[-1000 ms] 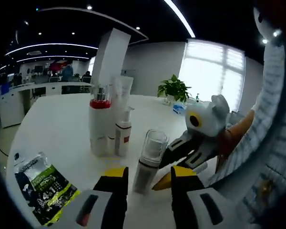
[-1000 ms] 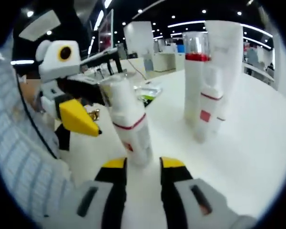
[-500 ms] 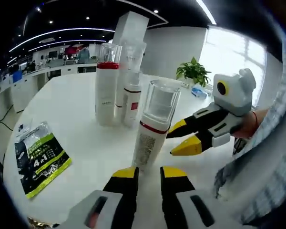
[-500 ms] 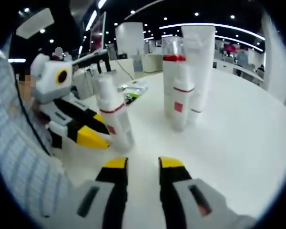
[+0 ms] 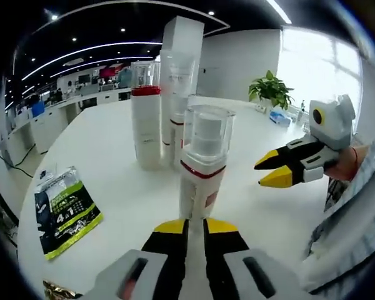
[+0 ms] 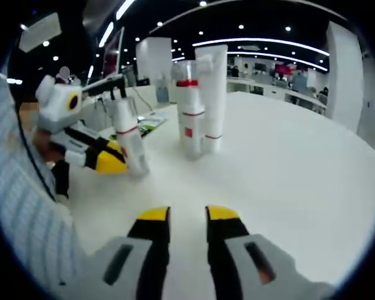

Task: Arrange the skincare products in the storage area until every visible bottle or jar stands upright without overlapping.

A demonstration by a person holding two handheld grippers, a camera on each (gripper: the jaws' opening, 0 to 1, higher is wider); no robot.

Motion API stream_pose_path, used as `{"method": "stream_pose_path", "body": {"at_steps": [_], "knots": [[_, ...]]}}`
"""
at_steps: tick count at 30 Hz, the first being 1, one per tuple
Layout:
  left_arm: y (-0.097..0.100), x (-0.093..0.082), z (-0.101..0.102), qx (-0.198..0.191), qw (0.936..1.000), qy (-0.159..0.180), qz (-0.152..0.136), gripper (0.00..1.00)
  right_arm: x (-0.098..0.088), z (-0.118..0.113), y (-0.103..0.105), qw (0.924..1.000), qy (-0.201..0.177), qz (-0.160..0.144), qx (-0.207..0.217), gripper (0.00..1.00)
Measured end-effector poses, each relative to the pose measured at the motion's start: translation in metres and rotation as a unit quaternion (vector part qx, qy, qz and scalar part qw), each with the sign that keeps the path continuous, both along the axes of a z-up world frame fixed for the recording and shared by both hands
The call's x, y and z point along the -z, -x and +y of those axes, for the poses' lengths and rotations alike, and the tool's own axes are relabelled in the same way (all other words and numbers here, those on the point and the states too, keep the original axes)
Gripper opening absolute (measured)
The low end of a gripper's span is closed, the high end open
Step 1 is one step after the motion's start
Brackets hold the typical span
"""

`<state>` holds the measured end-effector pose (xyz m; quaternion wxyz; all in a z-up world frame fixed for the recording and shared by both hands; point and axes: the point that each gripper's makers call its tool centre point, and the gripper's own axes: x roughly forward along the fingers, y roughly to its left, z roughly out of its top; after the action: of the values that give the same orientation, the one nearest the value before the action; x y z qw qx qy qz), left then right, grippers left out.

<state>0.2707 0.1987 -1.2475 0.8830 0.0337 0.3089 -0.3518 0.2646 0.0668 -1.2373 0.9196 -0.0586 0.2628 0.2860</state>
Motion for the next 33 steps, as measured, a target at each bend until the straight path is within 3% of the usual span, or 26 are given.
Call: {"method": "stream_pose_path", "body": {"at_steps": [10,16,25,33], "knots": [[-0.018,-0.01,-0.008,-0.015,0.9994,-0.018,-0.025,0.1,-0.007,-0.032,0.005,0.9997,-0.005,-0.017,0.017,0.19],[-0.018,-0.015,-0.009,-0.04,0.9986,-0.018,-0.029,0.1,-0.016,-0.041,0.006,0.9994,-0.016,-0.025,0.02,0.19],[-0.018,-0.017,-0.009,-0.061,0.9976,-0.016,-0.028,0.1,-0.019,-0.044,0.012,0.9988,-0.031,-0.028,0.025,0.19],[-0.033,-0.013,-0.007,-0.044,0.9978,-0.035,-0.035,0.1,-0.027,-0.04,0.014,0.9985,-0.033,-0.035,0.026,0.19]]}}
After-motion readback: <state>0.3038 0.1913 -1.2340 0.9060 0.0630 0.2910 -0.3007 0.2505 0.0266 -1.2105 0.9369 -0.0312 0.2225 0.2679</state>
